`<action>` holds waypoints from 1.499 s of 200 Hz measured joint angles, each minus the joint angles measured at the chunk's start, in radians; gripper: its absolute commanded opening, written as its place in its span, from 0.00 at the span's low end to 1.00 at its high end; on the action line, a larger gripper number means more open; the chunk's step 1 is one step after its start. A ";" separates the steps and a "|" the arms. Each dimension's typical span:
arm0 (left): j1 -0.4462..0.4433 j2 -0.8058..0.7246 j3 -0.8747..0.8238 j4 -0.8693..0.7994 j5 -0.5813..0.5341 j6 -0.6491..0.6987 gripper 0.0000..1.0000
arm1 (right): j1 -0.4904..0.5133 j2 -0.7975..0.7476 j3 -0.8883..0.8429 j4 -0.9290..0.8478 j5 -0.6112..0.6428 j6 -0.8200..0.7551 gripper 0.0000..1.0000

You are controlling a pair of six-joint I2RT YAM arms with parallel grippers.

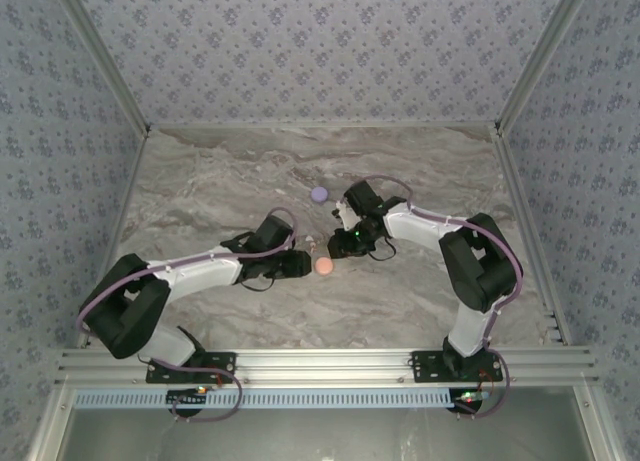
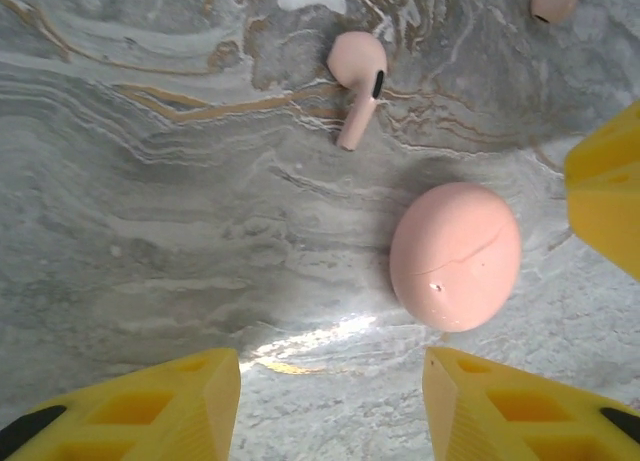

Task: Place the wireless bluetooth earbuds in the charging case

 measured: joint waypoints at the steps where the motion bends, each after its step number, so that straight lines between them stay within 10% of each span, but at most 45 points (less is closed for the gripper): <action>1: 0.000 0.000 -0.001 0.002 0.001 -0.001 0.51 | 0.000 0.000 0.000 0.000 -0.001 0.000 0.29; 300: 0.004 0.189 -0.006 0.307 0.160 -0.135 0.40 | -0.002 0.043 -0.045 0.079 -0.076 0.027 0.18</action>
